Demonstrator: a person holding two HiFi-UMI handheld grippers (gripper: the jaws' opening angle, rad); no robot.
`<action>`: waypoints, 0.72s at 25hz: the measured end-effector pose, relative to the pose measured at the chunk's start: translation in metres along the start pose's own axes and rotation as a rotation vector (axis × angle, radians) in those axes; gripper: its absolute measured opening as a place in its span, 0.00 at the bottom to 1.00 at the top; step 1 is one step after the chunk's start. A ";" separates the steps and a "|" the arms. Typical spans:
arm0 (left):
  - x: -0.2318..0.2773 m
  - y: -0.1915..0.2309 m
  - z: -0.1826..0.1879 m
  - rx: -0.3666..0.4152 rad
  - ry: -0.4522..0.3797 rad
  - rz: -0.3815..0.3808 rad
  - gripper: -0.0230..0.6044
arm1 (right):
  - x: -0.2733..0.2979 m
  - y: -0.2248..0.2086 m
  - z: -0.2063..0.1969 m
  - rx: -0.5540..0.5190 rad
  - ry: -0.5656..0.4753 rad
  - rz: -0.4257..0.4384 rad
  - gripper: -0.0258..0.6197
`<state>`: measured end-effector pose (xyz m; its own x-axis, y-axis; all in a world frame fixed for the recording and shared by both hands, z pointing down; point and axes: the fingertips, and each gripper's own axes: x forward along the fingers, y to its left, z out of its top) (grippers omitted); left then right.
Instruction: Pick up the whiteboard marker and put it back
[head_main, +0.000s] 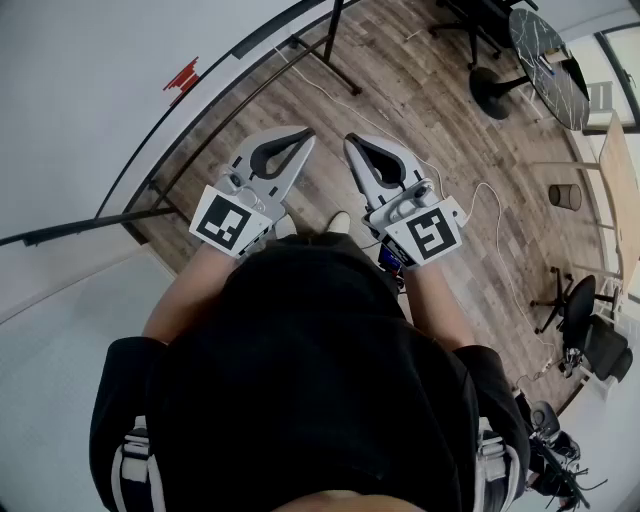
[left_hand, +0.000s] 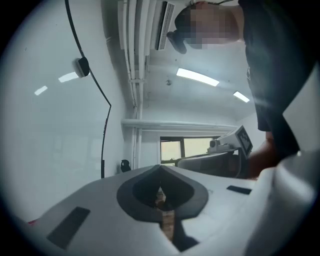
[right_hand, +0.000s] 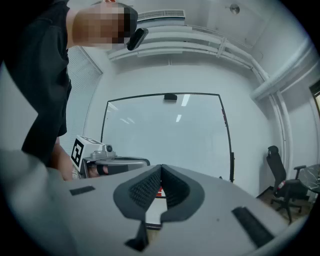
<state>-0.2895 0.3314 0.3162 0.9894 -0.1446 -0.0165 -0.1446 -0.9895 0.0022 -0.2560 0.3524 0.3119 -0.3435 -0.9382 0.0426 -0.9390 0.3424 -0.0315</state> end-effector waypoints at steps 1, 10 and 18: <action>-0.002 0.000 -0.001 0.003 -0.001 0.001 0.04 | 0.001 0.002 -0.001 -0.009 0.000 0.003 0.04; -0.020 0.006 -0.004 0.017 0.007 0.033 0.04 | 0.006 0.013 -0.011 0.008 0.005 0.002 0.04; -0.034 0.026 -0.002 0.009 -0.004 0.002 0.04 | 0.032 0.024 -0.005 0.016 -0.010 -0.027 0.04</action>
<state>-0.3266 0.3106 0.3190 0.9890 -0.1467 -0.0205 -0.1469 -0.9891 -0.0064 -0.2894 0.3313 0.3172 -0.3181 -0.9475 0.0338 -0.9475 0.3164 -0.0461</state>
